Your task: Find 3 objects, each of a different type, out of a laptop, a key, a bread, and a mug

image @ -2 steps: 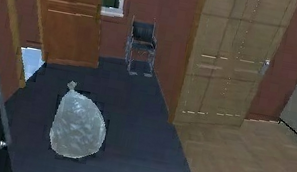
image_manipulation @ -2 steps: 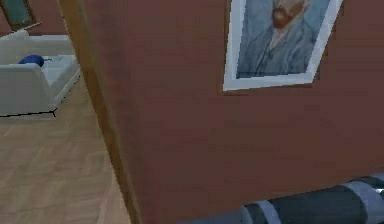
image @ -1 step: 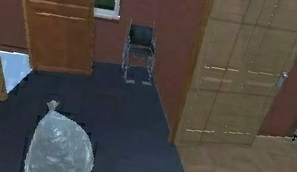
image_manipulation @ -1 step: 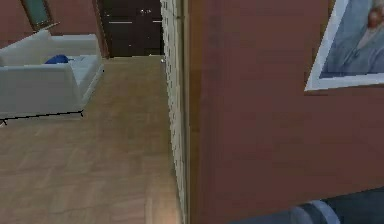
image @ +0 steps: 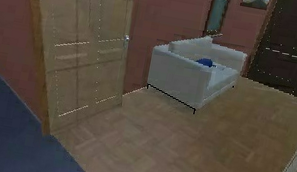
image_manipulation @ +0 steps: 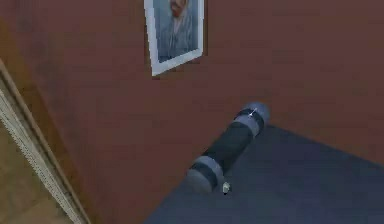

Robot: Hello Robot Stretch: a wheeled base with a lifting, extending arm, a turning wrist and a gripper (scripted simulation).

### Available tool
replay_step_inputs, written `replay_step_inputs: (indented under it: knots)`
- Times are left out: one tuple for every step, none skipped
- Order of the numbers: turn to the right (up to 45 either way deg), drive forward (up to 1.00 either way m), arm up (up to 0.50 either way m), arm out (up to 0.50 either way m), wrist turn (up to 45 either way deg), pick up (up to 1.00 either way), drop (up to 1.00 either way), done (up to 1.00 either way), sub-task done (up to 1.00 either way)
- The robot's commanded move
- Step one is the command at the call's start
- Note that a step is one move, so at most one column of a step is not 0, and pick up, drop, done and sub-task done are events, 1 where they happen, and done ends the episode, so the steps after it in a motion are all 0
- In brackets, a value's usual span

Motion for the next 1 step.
replay_step_inputs:
  knots:
    - [0.0,0.75,0.0,0.0,0.0,0.0,0.0,0.0,0.0]
